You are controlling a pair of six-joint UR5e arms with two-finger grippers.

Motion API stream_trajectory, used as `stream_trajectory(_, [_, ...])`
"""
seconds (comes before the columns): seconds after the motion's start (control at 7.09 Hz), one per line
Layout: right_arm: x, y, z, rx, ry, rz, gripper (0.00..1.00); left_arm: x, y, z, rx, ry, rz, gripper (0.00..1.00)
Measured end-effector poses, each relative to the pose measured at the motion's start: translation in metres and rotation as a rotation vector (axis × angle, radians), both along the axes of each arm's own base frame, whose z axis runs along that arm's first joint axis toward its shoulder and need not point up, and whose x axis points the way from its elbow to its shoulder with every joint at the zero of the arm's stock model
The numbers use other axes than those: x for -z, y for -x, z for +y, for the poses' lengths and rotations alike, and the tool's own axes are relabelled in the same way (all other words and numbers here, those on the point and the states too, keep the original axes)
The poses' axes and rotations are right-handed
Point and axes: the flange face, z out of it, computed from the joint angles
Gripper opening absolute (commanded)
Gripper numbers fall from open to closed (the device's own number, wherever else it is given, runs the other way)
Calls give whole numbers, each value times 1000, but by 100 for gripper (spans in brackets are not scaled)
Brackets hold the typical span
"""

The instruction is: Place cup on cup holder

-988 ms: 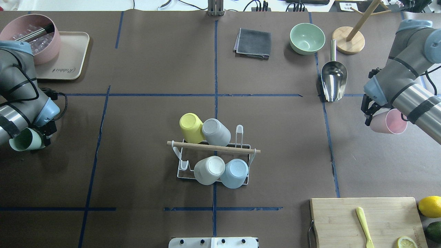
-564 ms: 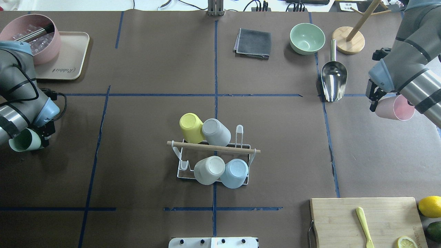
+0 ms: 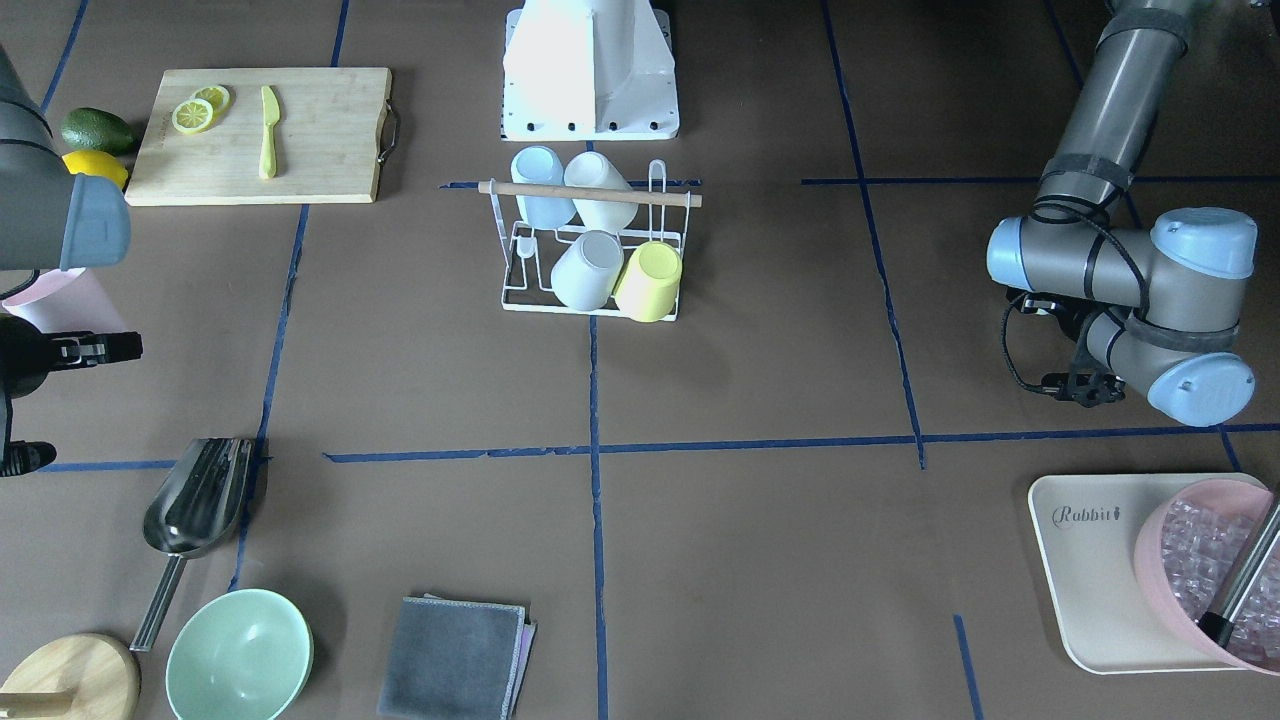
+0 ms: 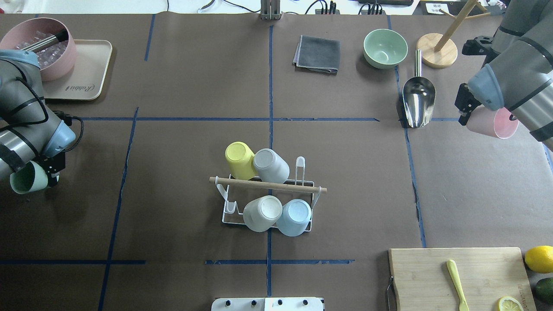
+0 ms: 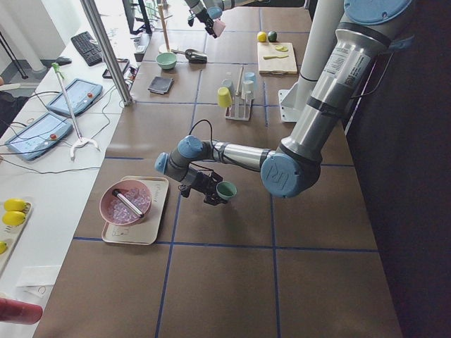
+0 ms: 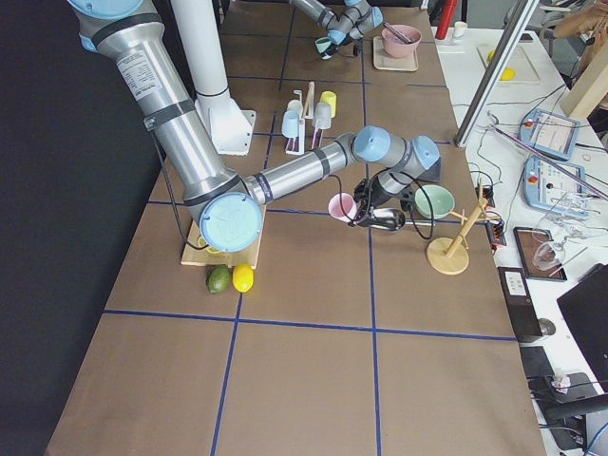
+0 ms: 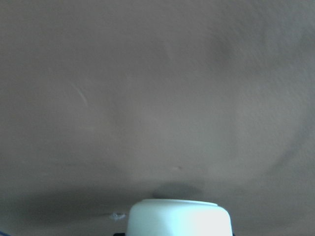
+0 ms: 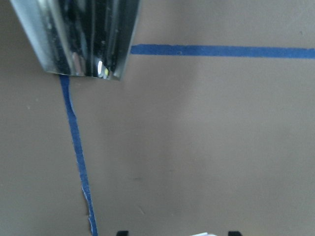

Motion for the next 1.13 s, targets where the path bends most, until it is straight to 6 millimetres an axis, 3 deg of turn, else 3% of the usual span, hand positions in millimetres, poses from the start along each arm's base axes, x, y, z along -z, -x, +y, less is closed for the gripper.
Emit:
stream_trajectory(0.14, [21,-5,-1,-8,-78,-19,0,11,4,-3,8,-13,10,4])
stream_trajectory(0.28, [41,-7,-4,-13,-138,-21,8,26,11,-8,22,-39,26,4])
stream_trajectory(0.42, [60,-9,-4,-24,-180,-16,10,47,22,-16,41,-84,49,4])
stream_trajectory(0.56, [73,-5,-2,-24,-223,-27,0,66,31,-23,58,-137,77,5])
stream_trajectory(0.85, [79,19,-10,47,-405,-150,0,94,40,-46,72,-328,149,5])
stream_trajectory(1.13, [84,29,-18,73,-513,-260,2,123,47,-71,133,-551,208,5])
